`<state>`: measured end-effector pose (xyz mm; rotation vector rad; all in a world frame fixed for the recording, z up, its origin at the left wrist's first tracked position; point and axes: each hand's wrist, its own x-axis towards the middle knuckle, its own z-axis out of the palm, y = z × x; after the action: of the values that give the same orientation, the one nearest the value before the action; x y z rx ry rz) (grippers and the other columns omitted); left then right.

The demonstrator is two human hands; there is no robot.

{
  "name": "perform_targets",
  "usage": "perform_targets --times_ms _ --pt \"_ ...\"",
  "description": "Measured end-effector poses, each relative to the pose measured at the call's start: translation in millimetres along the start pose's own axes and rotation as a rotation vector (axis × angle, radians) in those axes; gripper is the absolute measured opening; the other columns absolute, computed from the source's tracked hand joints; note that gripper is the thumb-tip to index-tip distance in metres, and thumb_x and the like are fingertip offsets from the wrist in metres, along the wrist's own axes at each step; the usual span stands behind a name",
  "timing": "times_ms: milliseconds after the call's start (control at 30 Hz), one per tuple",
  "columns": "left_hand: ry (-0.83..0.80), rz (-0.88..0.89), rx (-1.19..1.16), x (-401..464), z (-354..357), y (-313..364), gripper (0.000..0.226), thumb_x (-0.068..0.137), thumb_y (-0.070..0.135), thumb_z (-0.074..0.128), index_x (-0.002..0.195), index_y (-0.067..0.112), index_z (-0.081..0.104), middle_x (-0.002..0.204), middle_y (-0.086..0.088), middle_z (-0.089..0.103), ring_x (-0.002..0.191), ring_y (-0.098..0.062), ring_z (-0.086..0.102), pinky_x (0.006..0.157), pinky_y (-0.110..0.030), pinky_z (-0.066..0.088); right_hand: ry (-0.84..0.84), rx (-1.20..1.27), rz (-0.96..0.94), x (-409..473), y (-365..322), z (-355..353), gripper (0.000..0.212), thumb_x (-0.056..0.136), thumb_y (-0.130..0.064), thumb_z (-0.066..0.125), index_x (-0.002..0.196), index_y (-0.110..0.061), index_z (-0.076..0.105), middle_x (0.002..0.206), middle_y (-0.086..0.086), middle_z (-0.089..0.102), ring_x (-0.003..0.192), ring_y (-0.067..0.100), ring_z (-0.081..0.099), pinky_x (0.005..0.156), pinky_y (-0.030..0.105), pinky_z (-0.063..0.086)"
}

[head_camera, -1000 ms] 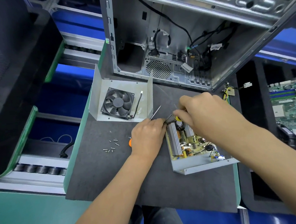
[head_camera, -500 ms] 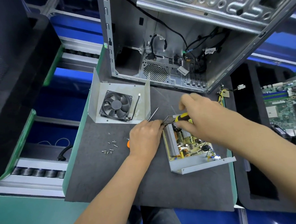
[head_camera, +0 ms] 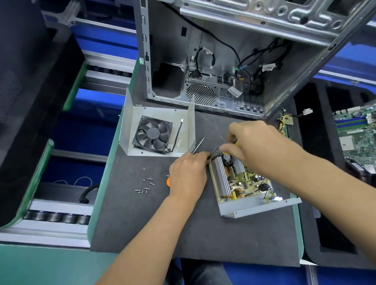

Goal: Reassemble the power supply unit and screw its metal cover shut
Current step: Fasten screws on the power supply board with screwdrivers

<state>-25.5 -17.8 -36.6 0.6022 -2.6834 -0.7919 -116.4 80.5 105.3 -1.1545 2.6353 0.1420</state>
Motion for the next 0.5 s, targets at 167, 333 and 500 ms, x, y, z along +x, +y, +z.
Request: perform_targets --times_ms 167,333,500 --pt "-0.028 -0.019 -0.011 0 0 0 0.022 0.079 0.003 0.076 0.093 0.019 0.078 0.063 -0.01 0.062 0.058 -0.032 0.062 0.047 -0.033 0.045 -0.023 -0.021 -0.071 -3 -3 3 0.02 0.098 -0.03 0.054 0.11 -0.015 0.06 0.101 0.002 0.039 0.089 0.036 0.058 0.074 0.039 0.047" --pt "-0.027 -0.016 0.004 0 -1 0 0.021 0.075 0.001 0.079 0.088 0.017 0.078 0.06 -0.009 0.06 0.054 -0.031 0.06 0.044 -0.032 0.044 -0.022 -0.199 -0.067 0 -7 1 0.037 0.103 -0.047 0.041 0.089 -0.016 0.057 0.084 0.002 0.043 0.092 0.036 0.06 0.071 0.037 0.04" --pt "-0.046 -0.018 0.016 0 -1 -1 0.024 0.077 0.0 0.074 0.093 0.018 0.077 0.064 -0.01 0.061 0.059 -0.032 0.062 0.047 -0.032 0.043 -0.046 -0.089 -0.039 -2 -13 -2 0.022 0.099 -0.033 0.055 0.112 -0.015 0.053 0.103 0.007 0.049 0.092 0.038 0.058 0.071 0.041 0.05"
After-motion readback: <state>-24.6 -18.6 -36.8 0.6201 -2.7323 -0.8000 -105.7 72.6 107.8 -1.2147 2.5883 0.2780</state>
